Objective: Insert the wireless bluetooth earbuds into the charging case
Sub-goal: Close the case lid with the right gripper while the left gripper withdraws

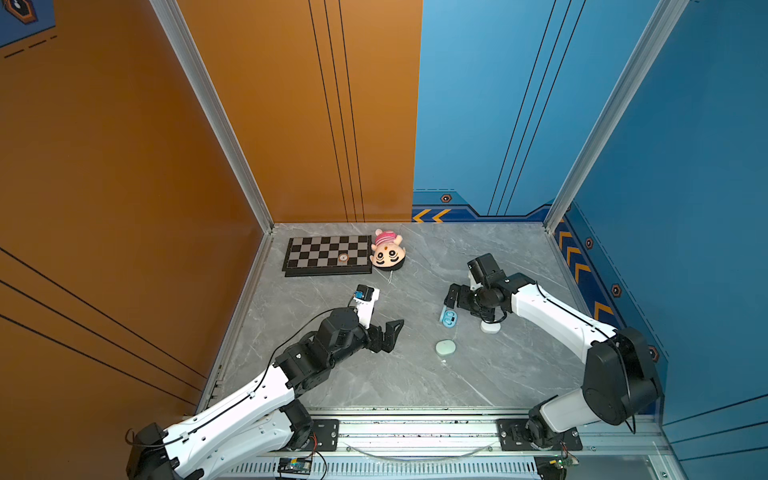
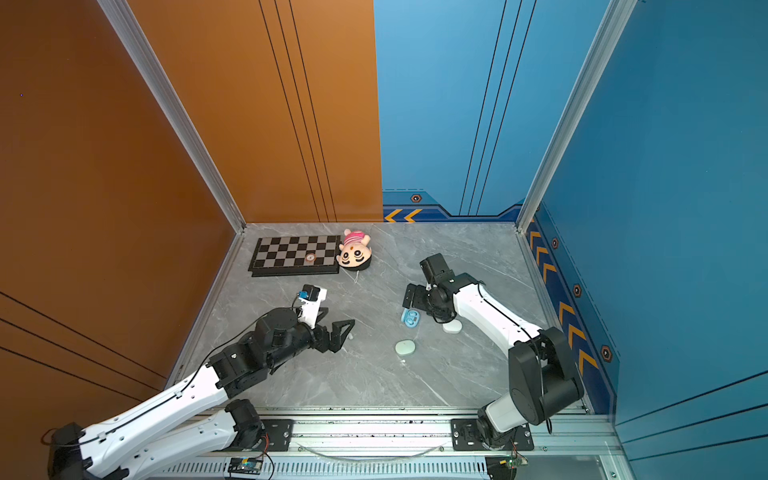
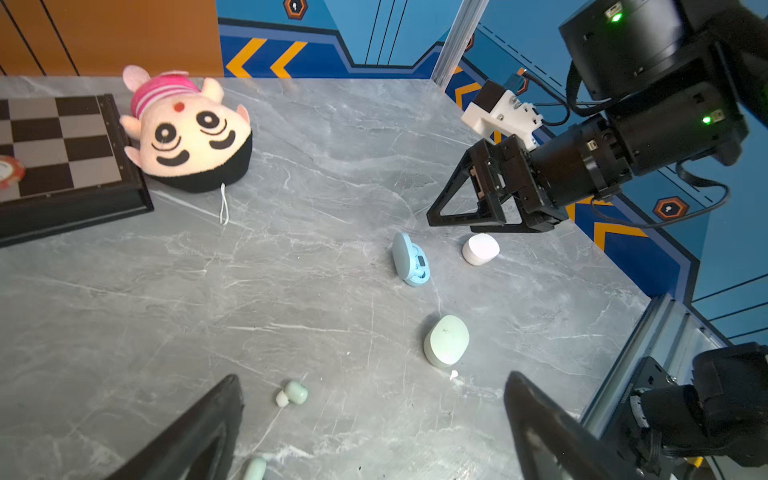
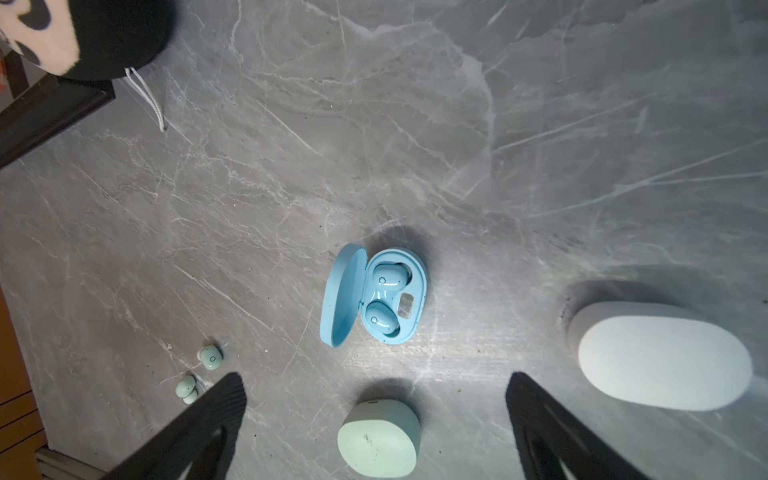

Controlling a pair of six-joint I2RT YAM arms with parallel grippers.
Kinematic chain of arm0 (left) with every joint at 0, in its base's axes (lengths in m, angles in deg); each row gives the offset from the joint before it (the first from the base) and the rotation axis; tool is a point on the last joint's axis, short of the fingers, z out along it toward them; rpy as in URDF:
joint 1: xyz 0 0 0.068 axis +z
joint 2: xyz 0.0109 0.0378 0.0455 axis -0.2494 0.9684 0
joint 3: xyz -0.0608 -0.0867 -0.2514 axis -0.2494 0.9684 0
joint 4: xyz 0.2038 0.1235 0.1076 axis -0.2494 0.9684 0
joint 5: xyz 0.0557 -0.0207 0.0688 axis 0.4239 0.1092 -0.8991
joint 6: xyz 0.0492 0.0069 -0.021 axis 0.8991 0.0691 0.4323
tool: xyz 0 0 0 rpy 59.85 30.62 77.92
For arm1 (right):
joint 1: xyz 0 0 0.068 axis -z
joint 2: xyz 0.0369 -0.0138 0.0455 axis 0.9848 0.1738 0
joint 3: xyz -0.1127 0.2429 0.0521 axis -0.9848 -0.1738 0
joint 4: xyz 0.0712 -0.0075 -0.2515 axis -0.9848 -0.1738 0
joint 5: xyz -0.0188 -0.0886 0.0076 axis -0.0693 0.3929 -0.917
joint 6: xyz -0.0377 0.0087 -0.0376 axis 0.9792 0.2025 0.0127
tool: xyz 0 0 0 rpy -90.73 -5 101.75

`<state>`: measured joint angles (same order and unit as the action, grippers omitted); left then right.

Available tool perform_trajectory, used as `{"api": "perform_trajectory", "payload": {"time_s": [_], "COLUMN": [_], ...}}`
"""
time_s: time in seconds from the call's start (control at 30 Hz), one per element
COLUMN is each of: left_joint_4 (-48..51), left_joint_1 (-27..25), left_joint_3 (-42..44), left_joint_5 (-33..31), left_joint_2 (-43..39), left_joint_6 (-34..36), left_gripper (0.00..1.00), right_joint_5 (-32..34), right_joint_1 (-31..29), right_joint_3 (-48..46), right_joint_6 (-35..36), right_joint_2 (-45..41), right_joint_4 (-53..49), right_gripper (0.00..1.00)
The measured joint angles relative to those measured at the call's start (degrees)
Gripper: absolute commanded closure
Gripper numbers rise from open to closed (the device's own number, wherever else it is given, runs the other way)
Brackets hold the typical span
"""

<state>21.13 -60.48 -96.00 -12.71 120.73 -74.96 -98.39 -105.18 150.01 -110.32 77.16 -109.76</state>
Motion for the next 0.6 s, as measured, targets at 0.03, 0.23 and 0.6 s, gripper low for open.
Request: {"api": "perform_trajectory", "payload": {"time_s": [0.03,0.23,0.6], "left_joint_4": [0.1,0.7,0.7], "left_joint_1": [0.0,0.0,0.0], "left_joint_3": [0.0,0.0,0.0], "left_joint_5": [0.4,2.4,2.5], "left_joint_2": [0.3,1.2,0.9], "left_joint_6": [-0.2,-0.9,-1.2], "left_gripper": [0.02,0.02,0.02], "right_joint_5": [0.0,0.0,-0.5], "right_joint_1": [-0.3,-2.2,0.7], "right_joint_3": [0.1,1.1,-1.8], "right_joint_6": [-0.2,-1.9,-3.0], "right_joint_2": [0.9,6.4,7.7], "right_joint_4": [0.2,1.5,4.0], "right_gripper": [0.00,0.03,0.06]}}
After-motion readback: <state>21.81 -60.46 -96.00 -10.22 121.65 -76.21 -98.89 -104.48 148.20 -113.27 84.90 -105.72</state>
